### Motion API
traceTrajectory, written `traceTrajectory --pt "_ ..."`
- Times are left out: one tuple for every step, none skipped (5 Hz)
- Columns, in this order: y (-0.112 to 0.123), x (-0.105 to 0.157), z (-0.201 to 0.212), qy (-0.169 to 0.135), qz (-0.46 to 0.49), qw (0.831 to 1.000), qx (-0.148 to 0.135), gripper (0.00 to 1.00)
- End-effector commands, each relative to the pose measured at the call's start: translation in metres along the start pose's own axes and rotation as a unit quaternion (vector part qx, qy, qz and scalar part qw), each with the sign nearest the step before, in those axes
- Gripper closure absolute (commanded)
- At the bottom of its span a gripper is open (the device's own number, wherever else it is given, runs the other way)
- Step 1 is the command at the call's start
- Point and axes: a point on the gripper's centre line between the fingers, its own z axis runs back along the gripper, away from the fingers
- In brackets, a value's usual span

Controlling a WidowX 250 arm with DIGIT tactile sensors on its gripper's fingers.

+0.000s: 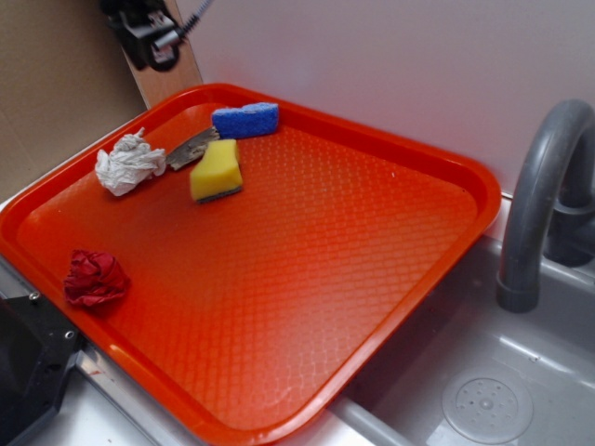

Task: Grab the black box.

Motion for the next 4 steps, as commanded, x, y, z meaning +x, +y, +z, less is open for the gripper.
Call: traceTrajectory --pt "-0.041 0.011 0.072 -0.002 0.130 0.991 -0.002 1.00" --pt "-0.037 0.011 0.061 0.013 0.134 0.991 0.005 1.00" --pt "-0.038 0.013 0.047 0.019 0.119 0.993 0.001 1.00" --pt "-0.040 0.012 0.039 0.020 0.115 0.993 -0.004 1.00"
